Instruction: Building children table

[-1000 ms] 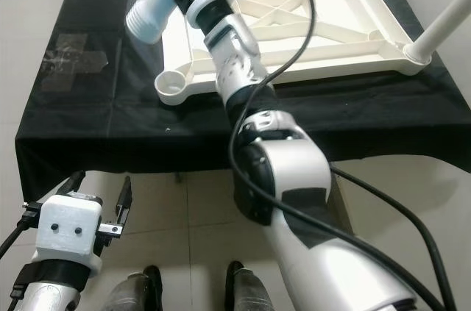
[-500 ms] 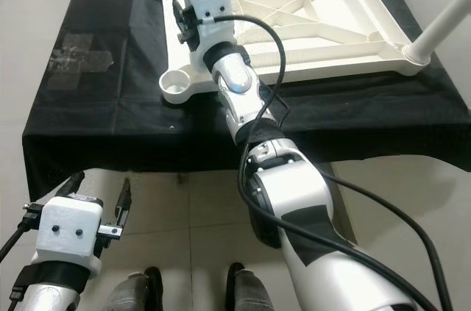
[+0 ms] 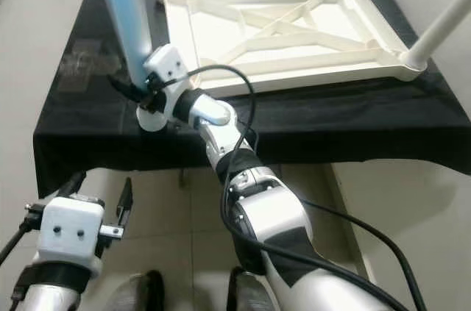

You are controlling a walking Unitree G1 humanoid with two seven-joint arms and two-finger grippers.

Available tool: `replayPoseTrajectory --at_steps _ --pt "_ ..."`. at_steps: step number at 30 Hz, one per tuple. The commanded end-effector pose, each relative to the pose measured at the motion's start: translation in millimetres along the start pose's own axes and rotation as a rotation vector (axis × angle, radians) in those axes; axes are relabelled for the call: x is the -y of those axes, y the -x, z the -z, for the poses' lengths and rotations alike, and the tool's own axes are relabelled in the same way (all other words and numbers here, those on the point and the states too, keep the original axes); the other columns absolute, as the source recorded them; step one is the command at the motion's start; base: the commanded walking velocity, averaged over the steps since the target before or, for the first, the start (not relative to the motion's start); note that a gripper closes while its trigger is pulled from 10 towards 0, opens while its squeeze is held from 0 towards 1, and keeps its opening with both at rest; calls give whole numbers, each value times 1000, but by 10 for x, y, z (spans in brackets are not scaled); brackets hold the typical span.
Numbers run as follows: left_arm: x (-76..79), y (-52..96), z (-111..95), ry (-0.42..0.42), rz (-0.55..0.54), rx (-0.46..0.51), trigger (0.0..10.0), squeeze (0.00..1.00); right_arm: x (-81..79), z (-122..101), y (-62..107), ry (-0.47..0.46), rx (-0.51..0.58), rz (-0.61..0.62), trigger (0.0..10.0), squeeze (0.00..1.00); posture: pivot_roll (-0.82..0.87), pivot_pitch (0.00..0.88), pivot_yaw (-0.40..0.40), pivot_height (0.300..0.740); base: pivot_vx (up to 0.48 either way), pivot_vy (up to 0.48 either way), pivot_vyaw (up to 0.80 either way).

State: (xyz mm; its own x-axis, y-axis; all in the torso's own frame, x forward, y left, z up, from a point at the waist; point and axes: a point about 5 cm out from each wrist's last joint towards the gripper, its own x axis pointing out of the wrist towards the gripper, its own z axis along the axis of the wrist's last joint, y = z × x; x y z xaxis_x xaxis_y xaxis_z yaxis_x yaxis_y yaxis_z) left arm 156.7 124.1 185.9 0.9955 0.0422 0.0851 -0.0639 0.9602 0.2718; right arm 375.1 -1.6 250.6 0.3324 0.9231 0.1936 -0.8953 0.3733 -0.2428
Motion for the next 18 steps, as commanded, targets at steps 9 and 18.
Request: replayPoseTrajectory --at_steps 9,18 --pt "12 -51 36 -13 -2 2 10000 0 372 -794 -42 -304 388 126 10000 0 159 264 -57 740 0 0 0" --pt "-78 -256 -159 6 -66 121 10000 0 510 -940 136 -220 493 323 10000 0 156 215 -55 740 53 0 0"
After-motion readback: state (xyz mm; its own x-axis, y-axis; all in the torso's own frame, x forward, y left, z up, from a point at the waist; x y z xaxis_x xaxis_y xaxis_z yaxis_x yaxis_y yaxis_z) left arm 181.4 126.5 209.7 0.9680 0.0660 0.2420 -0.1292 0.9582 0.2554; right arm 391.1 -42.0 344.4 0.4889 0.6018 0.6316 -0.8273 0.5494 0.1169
